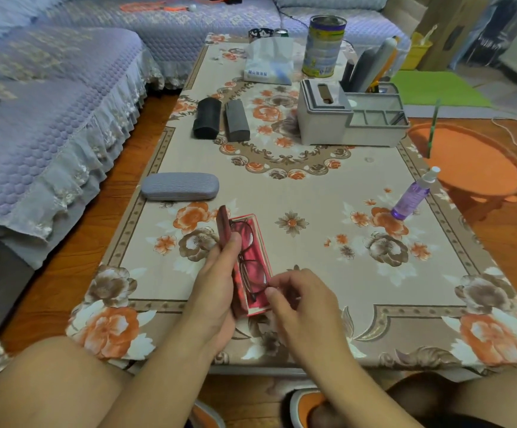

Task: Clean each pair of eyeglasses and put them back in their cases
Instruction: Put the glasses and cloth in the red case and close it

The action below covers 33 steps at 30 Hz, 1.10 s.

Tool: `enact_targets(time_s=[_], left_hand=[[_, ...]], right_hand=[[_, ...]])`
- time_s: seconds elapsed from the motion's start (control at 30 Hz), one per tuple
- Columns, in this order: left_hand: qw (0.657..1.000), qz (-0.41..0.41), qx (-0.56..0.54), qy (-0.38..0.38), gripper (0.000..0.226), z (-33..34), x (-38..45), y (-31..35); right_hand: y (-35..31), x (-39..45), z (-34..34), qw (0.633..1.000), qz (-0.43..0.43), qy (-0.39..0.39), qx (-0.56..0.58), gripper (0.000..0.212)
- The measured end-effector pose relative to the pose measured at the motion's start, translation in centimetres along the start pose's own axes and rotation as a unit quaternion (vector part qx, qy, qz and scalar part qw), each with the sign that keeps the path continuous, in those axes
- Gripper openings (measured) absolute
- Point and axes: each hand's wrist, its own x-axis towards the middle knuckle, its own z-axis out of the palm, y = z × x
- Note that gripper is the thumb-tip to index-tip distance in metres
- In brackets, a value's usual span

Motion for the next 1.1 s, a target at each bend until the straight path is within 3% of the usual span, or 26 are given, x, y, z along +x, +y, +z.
enact_targets(time_s=[0.27,0.33,0.4,0.47,0.6,0.73,0.9,1.1], left_hand=[[1.0,-0.019,-0.001,-0.008,0.044,0.1,-0.3,-0.4],[1.0,-0.012,0.001,-0.002,0.053,-0.1,-0.3,-0.4],[1.0,-0.008,0.005,0.003,0.059,-0.1,-0.2,-0.3],[1.0,-0.023,0.006,0.001,0.055,-0.1,-0.1,0.0],[0.998,-0.069,0.004,-0.008,0.053,-0.7,0.2,0.8],[0.993,-0.092,0.064,-0.028,0.05,-1.1,0.6,1.0],[0.99,-0.054,0.124,-0.024,0.029,-0.8,0.9,0.6],[0.977,-0.044,0.208,-0.024,0.03,-1.2,0.9,0.0]], right_hand=[[-0.2,0.3,0.7,0.997,0.047,0.003,-0.057,0.012],[0.1,0.9,0.5,0.99,0.129,-0.014,0.062,0.017],[0.1,1.2,0.2,0.941,0.239,-0.058,0.233,0.019],[0.3,1.4,-0.5,0.9,0.291,-0.114,0.304,0.02],[0.1,2.3,-2.7,0.854,0.296,-0.209,0.373,0.018],[-0.1,3.8,-3.7,0.803,0.308,-0.178,0.478,0.048],[-0.6,4.1,-3.5,0.726,0.3,-0.228,0.575,0.071],[-0.9,4.0,-3.1,0.733,0.294,-0.229,0.569,0.072]])
